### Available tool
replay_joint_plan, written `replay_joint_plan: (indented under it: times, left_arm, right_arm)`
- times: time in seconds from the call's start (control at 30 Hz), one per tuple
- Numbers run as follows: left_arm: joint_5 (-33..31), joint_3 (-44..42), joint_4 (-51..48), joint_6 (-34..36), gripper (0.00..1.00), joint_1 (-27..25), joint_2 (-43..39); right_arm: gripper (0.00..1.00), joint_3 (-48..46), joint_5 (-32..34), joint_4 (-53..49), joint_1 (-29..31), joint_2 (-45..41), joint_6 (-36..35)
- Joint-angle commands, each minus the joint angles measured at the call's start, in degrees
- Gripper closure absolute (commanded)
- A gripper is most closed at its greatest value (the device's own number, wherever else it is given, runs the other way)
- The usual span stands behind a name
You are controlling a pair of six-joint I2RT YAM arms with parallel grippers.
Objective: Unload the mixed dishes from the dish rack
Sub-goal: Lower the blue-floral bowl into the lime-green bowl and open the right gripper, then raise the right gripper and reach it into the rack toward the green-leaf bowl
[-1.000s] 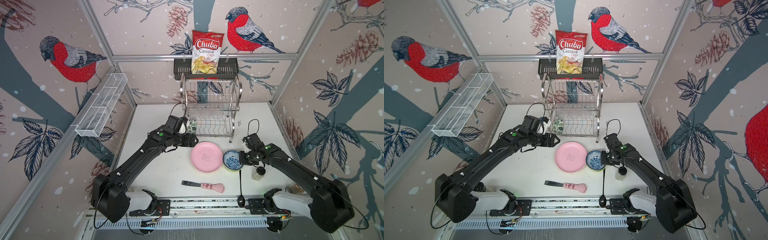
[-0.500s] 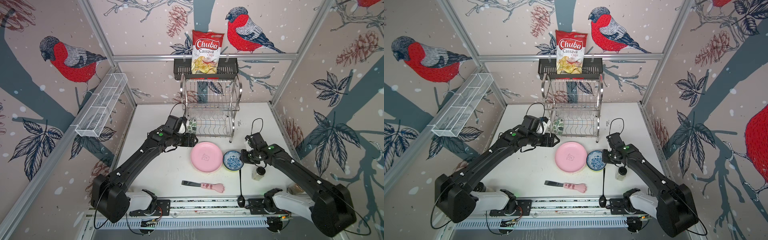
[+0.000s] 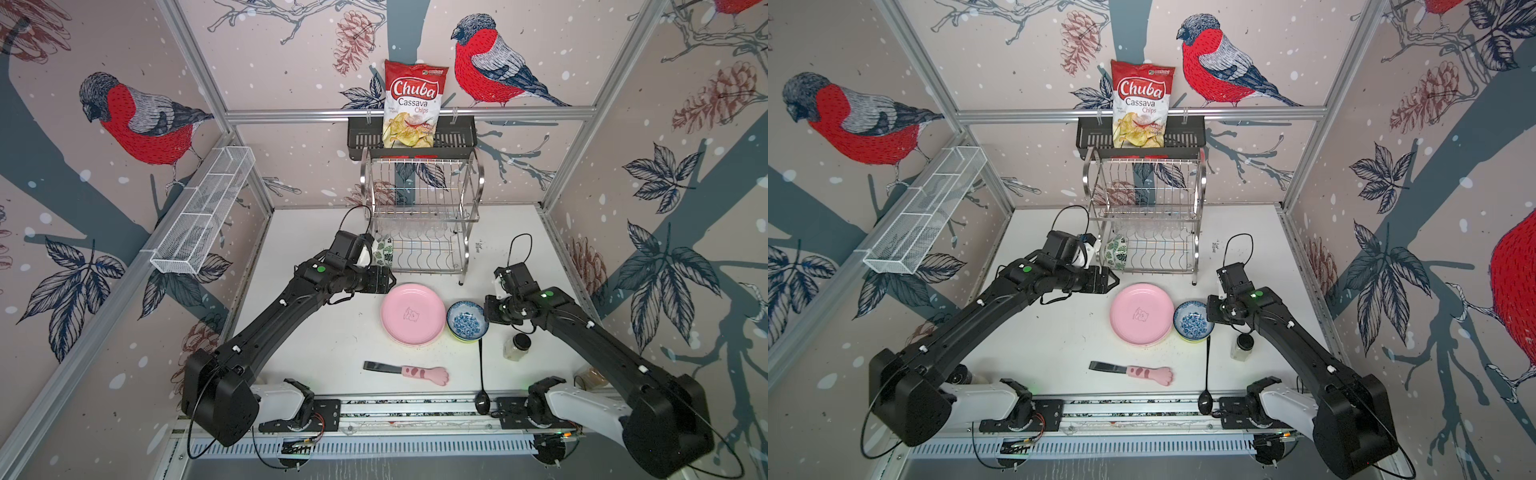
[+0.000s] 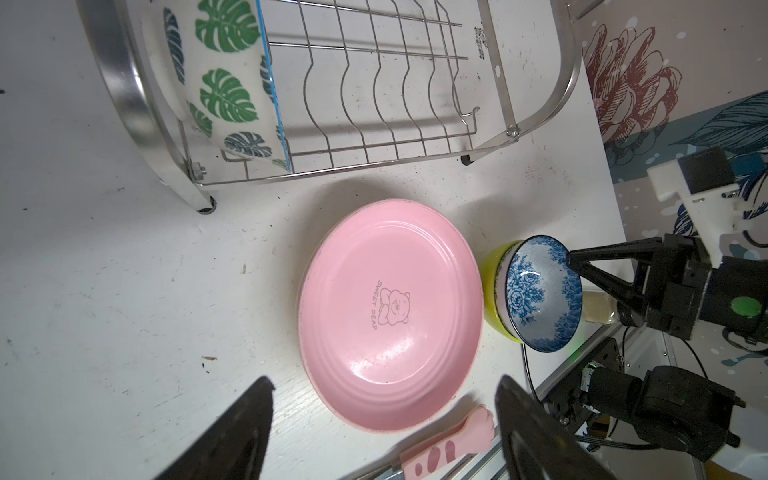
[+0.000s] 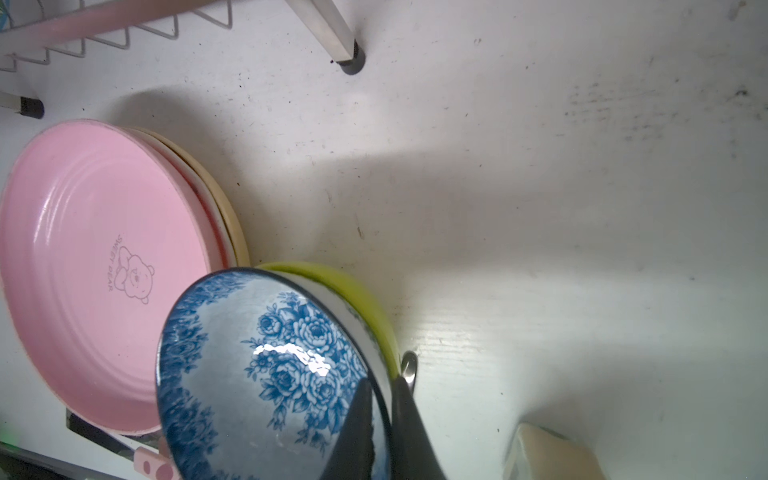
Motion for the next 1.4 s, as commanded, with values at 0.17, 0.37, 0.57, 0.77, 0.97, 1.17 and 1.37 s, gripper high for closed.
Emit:
replay_joint_plan:
  times: [0.17, 0.37, 0.57, 0.77, 0.97, 1.17, 1.37]
  left_arm:
    - [0.0, 0.1, 1.8, -0.5, 0.17, 0.1, 0.0]
    - [0.0, 0.2, 2.0, -0.6, 0.17, 0.1, 0.0]
    - [0.0, 0.2, 2.0, -0.7, 0.17, 0.1, 0.2]
    - [-1.2, 0.4, 1.7, -0.6, 0.17, 0.2, 0.1]
    - [-0.7, 0.7, 2.0, -0.7, 0.17, 0.5, 0.1]
    - [-1.0, 0.4, 2.2, -0.9, 0.17, 0.6, -0.1]
    - [-1.5, 0.2, 1.9, -0.6, 0.16, 0.7, -0.8]
  right_arm:
    - [0.95, -1.1, -1.6, 1.7, -0.1, 0.6, 0.4]
    - [0.9, -1.0, -2.0, 1.7, -0.1, 0.8, 0.2]
    - [0.76, -0.4, -1.9, 1.4, 0.0, -0.9, 0.0]
    - [0.77, 2.1, -1.8, 1.5, 0.0, -5.1, 0.0]
    - [0.74, 3.4, -4.1, 4.7, 1.3, -9.6, 0.4]
    - [0.72, 3.7, -2.8, 6.1, 4.6, -11.4, 1.6]
    - [0.73, 4.1, 1.0, 9.3, 11.8, -12.7, 2.8]
